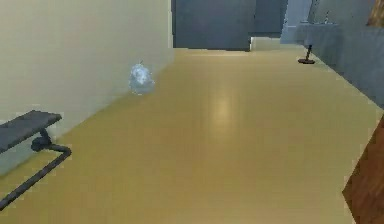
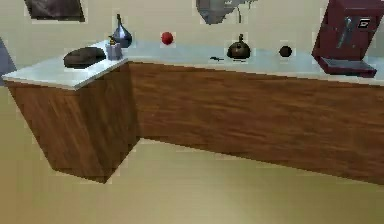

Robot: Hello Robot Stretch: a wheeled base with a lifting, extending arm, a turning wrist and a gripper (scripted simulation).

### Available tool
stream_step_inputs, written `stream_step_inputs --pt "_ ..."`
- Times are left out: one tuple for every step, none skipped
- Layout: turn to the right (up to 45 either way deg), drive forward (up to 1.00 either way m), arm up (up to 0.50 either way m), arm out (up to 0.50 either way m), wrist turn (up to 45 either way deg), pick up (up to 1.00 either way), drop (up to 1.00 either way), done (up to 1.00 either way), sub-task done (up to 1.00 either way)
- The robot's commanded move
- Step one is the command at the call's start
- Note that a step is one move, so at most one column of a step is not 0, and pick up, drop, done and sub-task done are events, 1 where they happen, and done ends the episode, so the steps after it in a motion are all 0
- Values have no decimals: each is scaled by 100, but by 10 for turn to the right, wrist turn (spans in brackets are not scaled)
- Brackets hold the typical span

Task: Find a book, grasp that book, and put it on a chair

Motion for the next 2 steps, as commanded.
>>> stream_step_inputs --pt "0 100 0 0 0 0 0 0 0" --pt "0 100 0 0 0 0 0 0 0"
